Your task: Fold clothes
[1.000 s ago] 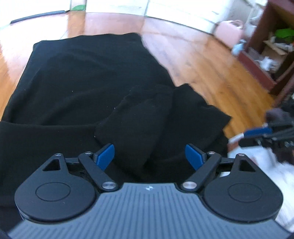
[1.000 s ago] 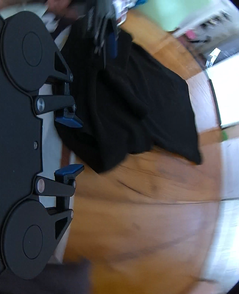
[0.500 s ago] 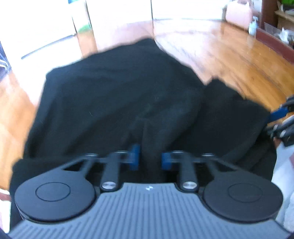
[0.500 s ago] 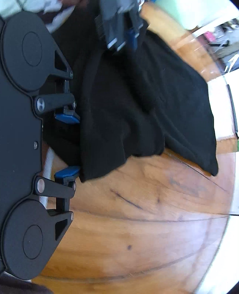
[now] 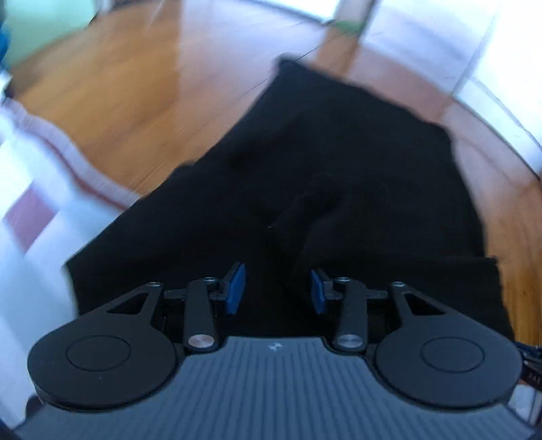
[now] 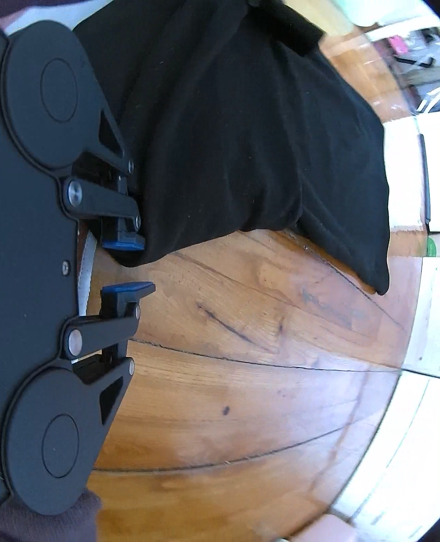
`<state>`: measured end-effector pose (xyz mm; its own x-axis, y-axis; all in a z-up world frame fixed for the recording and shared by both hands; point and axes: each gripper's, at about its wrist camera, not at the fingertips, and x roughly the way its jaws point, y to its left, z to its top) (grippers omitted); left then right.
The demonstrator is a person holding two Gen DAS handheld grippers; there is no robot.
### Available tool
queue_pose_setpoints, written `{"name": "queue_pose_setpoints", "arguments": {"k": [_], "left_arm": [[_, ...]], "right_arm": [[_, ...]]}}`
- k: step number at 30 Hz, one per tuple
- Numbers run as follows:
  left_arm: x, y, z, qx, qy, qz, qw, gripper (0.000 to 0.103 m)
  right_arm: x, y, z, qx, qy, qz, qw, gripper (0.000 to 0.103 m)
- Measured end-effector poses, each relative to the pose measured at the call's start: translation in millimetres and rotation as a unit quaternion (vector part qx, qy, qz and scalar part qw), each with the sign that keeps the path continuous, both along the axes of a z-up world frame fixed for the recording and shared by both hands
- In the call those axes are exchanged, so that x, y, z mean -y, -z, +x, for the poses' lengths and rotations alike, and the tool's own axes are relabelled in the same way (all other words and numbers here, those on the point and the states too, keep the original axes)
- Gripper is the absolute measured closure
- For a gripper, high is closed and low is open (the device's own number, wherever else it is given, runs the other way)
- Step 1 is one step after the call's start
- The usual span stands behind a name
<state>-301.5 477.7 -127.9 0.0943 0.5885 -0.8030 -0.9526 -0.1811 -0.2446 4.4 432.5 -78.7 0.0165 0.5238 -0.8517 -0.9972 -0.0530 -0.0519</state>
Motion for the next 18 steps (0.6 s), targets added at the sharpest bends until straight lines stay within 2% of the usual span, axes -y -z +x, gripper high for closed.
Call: {"name": "queue_pose_setpoints", "arguments": {"k": [2,4,7,9,10,11,13,14,16,18], "left_arm": [[3,-3,-18,0.006,-0.021,-0.005,0.9997,0.061],[5,-13,-34,0.000,-0.034,-0.001,0.9994,0.053],[15,-31,-66,0.010,-0.065,0.009,0.9978,0.052],[17,-42,-83,0.019,-0.054,0.010,0.9983,0.045],[12,-44,-93,0.029,-0.025,-0.007,0.9992,0.043],[8,-46,-102,0.039,0.003,-0.023,0.9990,0.043],[-7,-49,-110,0.046,0.041,-0.039,0.9973,0.040],[-14,-50,-114,0.050,0.059,-0.047,0.9959,0.039],[-24,-51,-111,0.025,0.070,-0.048,0.9961,0.033],[-28,-42,-112,0.025,0.081,-0.051,0.9951,0.028]], "right_arm": [[-1,-1,-2,0.015,-0.003,0.001,1.000,0.083],[-2,-2,-1,0.024,0.001,0.000,1.000,0.083],[5,-11,-1,0.047,0.005,-0.014,0.999,0.073],[4,-26,11,-0.030,0.033,-0.053,0.998,0.073],[3,-33,18,-0.070,0.048,-0.072,0.994,0.073],[7,-45,24,-0.116,0.049,-0.072,0.989,0.073],[16,-73,21,-0.147,0.040,-0.035,0.988,0.065],[20,-87,20,-0.162,0.035,-0.017,0.986,0.065],[18,-104,3,-0.177,0.005,0.004,0.984,0.064],[8,-108,-21,-0.196,-0.024,0.012,0.980,0.063]]}}
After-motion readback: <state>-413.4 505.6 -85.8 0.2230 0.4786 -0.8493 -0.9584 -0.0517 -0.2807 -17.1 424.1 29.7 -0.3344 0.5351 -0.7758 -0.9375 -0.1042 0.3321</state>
